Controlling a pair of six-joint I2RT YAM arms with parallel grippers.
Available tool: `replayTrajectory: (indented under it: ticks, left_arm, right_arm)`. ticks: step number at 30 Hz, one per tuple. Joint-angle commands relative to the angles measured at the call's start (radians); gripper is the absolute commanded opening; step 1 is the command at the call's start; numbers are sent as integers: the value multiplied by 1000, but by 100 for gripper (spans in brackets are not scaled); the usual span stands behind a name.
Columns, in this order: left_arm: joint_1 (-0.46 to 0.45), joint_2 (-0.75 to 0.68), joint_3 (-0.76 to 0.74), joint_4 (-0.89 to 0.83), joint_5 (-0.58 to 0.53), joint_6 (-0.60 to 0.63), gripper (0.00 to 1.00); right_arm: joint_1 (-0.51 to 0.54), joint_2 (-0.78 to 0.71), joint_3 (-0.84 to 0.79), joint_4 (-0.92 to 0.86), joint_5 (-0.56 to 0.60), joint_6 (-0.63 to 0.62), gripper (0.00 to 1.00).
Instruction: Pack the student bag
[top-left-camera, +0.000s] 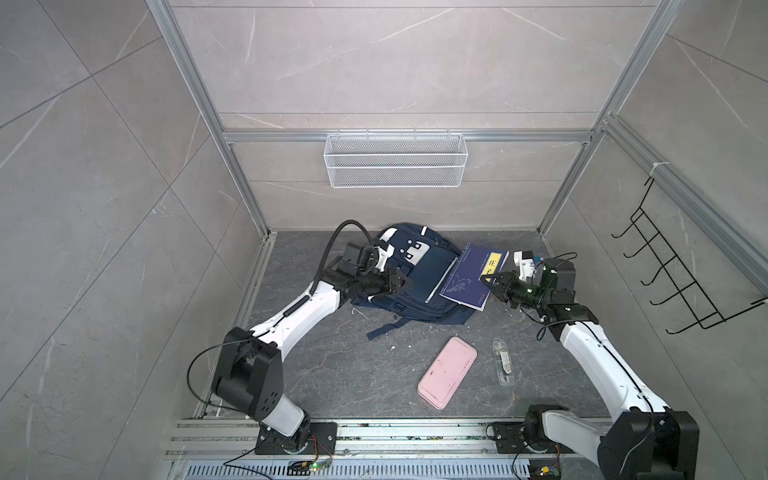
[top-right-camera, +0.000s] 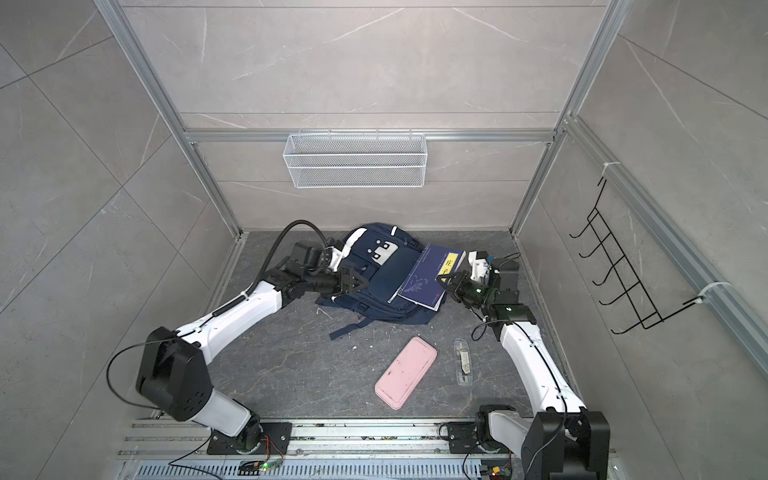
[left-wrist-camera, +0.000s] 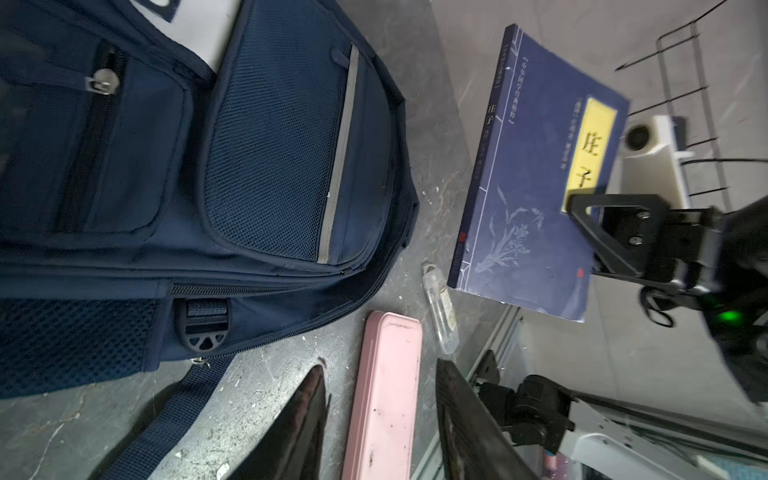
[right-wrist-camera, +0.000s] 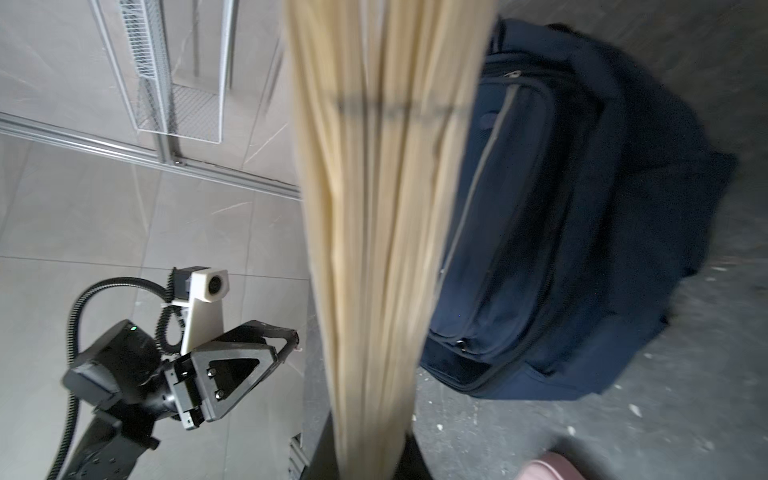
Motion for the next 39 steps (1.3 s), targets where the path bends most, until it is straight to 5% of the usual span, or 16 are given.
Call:
replayTrajectory:
  ticks: [1,8,18,32,36,39]
  left_arm:
    - [-77,96,147,-189,-230,122,44]
    - [-222,349,460,-376,-500,244,42]
    - [-345,645,818,-543,-691,349,50]
    - [-417,813,943,-627,-915,456,52]
    - [-420,822,947,-631,-936,461,42]
    - [-421,805,947,-623,-945,460,21]
  right_arm:
    - [-18,-45,35,-186,83,-119,0]
    - [-49,-105,32,-288,155,-171,0]
    - [-72,-149,19,-336,229,-179,0]
    - [-78,-145,16,-326,209,-173,0]
    - [-78,-145,18,-326,205,-172,0]
    - [-78,-146,15,-326,205,-171,0]
